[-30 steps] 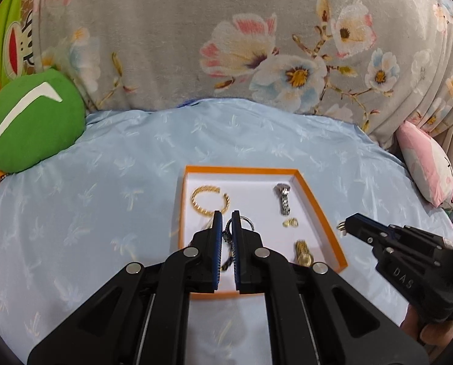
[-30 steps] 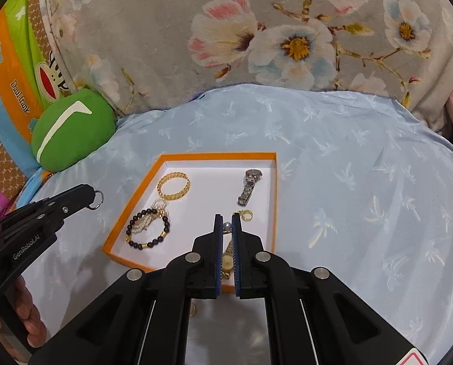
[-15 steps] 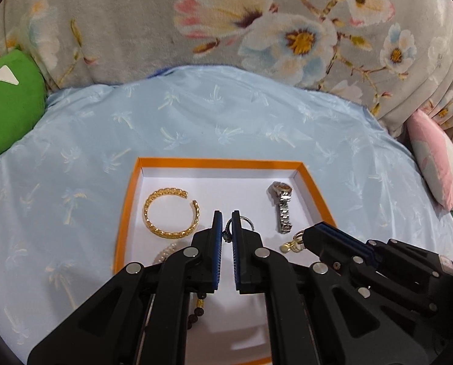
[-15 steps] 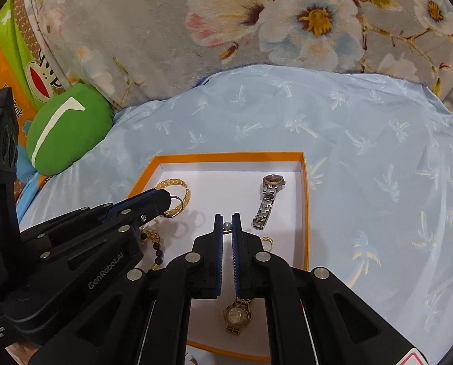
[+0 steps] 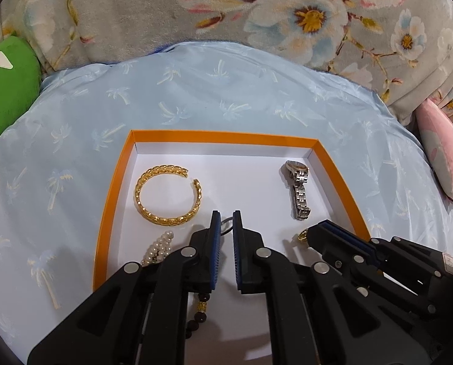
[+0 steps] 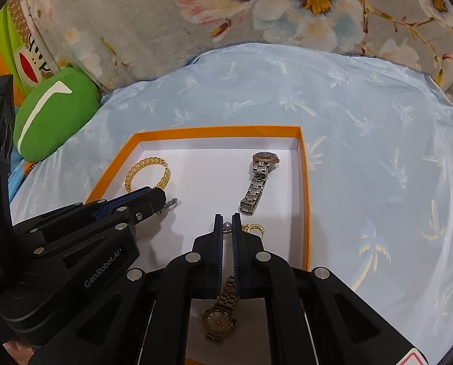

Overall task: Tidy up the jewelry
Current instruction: 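Carry the ring and earring into the orange box and open both tools, then withdraw both tools from the box over the gold hoop earring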

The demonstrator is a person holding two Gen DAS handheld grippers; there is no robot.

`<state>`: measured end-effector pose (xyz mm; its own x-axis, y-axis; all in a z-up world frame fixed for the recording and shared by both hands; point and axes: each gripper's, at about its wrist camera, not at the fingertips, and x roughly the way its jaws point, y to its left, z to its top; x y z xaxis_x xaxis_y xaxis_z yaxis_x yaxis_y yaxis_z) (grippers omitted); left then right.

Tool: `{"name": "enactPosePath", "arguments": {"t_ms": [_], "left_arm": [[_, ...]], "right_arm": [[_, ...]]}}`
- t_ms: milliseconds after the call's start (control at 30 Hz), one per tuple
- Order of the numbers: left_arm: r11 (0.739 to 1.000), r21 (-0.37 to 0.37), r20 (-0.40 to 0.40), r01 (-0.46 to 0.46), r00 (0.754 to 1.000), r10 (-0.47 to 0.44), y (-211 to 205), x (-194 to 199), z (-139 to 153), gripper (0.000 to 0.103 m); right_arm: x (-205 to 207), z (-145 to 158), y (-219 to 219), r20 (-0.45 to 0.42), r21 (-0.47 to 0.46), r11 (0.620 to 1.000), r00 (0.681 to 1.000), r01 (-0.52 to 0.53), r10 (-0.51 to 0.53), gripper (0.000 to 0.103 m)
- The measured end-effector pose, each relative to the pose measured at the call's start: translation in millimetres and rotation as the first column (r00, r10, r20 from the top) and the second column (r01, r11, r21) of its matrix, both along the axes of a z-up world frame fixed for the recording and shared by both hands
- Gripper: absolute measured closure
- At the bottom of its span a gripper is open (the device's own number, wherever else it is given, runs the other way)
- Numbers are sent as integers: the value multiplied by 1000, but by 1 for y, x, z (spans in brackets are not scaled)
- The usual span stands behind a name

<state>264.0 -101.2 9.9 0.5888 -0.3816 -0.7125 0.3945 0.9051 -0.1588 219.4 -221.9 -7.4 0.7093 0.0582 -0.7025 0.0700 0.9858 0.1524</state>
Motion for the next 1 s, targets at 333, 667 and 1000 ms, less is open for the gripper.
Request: {"name": "enactPosePath", "arguments": {"t_ms": [333, 667, 1000], "left_arm": [[997, -49, 41, -58, 997, 60, 14, -3, 9, 55], [997, -47, 78, -57, 995, 61, 27, -26, 17, 55], [998, -24, 52, -55, 997, 56, 57, -86, 6, 54]], "right_arm": [[-6, 7, -7, 39, -4, 999, 999, 37, -37, 94], [-37, 22, -5, 83, -29, 998, 995, 51, -48, 94], [-115, 10, 12, 50, -18, 999, 998, 33, -32, 87]]}}
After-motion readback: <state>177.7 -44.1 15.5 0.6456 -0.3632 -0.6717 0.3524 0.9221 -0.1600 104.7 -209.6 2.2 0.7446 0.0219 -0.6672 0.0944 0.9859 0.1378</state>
